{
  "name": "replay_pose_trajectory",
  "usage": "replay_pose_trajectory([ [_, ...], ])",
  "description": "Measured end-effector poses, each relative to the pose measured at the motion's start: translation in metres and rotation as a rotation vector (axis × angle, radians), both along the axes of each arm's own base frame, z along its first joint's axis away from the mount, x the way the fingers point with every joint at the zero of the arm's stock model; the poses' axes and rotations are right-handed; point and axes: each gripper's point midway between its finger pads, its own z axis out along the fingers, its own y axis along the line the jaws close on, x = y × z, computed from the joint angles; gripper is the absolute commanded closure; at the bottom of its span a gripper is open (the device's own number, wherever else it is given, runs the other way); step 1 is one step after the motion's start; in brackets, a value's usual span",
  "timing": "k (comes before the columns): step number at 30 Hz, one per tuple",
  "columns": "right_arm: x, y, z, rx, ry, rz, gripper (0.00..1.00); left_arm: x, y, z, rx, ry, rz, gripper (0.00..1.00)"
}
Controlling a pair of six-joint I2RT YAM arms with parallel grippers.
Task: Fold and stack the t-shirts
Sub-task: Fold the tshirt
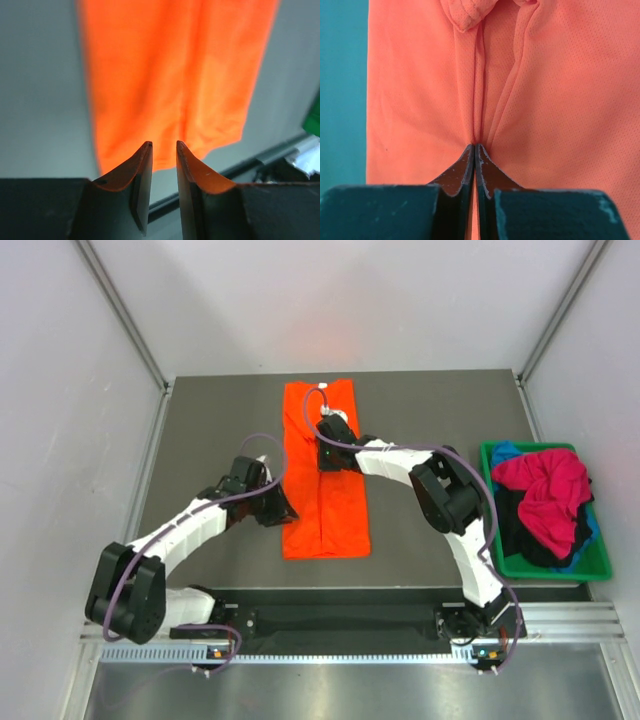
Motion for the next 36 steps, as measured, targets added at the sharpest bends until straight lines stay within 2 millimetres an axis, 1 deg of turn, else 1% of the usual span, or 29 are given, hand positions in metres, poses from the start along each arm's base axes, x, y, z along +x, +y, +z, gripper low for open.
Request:
replay_pose_trajectory([
  [3, 0.0, 0.0, 0.0, 0.001, 0.001, 0.001, 1.0, -0.008, -0.021, 0.009, -0.047, -0.03, -0.062, 0.7],
  [4, 0.0, 0.0, 0.0, 0.001, 0.0, 0.001, 1.0, -0.011, -0.026, 0.009, -0.05, -0.034, -0.076, 0.7],
  [6, 0.0, 0.0, -0.001, 0.003, 0.0, 0.0, 1.0, -0.018, -0.03, 0.002, -0.038, -0.025, -0.086, 0.7],
  [8, 0.0, 0.001, -0.001, 0.013, -0.006, -0.002, 1.0, -0.027, -0.026, -0.012, -0.014, 0.001, -0.08, 0.71],
  [10, 0.001, 0.001, -0.001, 0.024, -0.011, -0.004, 0.99, -0.037, -0.017, -0.029, 0.025, 0.041, -0.063, 0.71],
  [12, 0.001, 0.001, -0.001, 0.03, -0.012, -0.002, 0.98, -0.045, -0.008, -0.04, 0.064, 0.074, -0.043, 0.71],
  [15, 0.001, 0.002, 0.0, 0.032, -0.012, 0.008, 0.91, -0.048, 0.001, -0.047, 0.107, 0.092, -0.018, 0.7],
  [16, 0.001, 0.003, 0.001, 0.034, -0.011, 0.014, 0.87, -0.048, 0.002, -0.047, 0.112, 0.093, -0.015, 0.69],
  [18, 0.001, 0.003, 0.004, 0.027, -0.003, 0.025, 0.85, -0.051, 0.004, -0.045, 0.115, 0.096, -0.015, 0.67],
  [20, 0.001, 0.004, 0.008, 0.022, 0.001, 0.032, 0.82, -0.053, 0.002, -0.038, 0.098, 0.088, -0.021, 0.65],
  [21, 0.002, 0.004, 0.011, 0.022, 0.001, 0.035, 0.82, -0.055, -0.001, -0.029, 0.075, 0.086, -0.033, 0.62],
  [23, 0.003, 0.005, 0.017, 0.022, 0.004, 0.041, 0.79, -0.051, -0.013, 0.0, 0.009, 0.05, -0.064, 0.6],
  [24, 0.004, 0.005, 0.021, 0.023, 0.003, 0.041, 0.78, -0.045, -0.019, 0.021, -0.027, 0.012, -0.079, 0.57],
  [25, 0.003, 0.004, 0.023, 0.022, 0.007, 0.044, 0.78, -0.043, -0.022, 0.03, -0.041, -0.005, -0.084, 0.56],
  [26, 0.002, 0.003, 0.026, 0.019, 0.011, 0.044, 0.77, -0.037, -0.026, 0.048, -0.057, -0.041, -0.094, 0.55],
  [28, -0.002, 0.0, 0.034, 0.013, 0.018, 0.043, 0.76, -0.027, -0.03, 0.072, -0.073, -0.101, -0.104, 0.54],
  [29, -0.004, -0.001, 0.038, 0.013, 0.017, 0.044, 0.76, -0.024, -0.03, 0.079, -0.072, -0.122, -0.102, 0.55],
  [30, -0.006, -0.001, 0.044, 0.015, 0.014, 0.047, 0.78, -0.022, -0.029, 0.082, -0.069, -0.132, -0.103, 0.55],
  [31, -0.007, -0.001, 0.05, 0.018, 0.008, 0.05, 0.85, -0.023, -0.028, 0.081, -0.062, -0.13, -0.103, 0.55],
  [33, -0.011, 0.0, 0.062, 0.026, -0.003, 0.057, 0.89, -0.026, -0.024, 0.073, -0.037, -0.103, -0.094, 0.55],
  [34, -0.013, 0.001, 0.067, 0.034, -0.01, 0.059, 0.94, -0.029, -0.021, 0.068, -0.026, -0.088, -0.089, 0.54],
  [36, -0.026, 0.002, 0.074, 0.045, -0.011, 0.069, 0.97, -0.034, -0.016, 0.056, -0.014, -0.057, -0.08, 0.52],
])
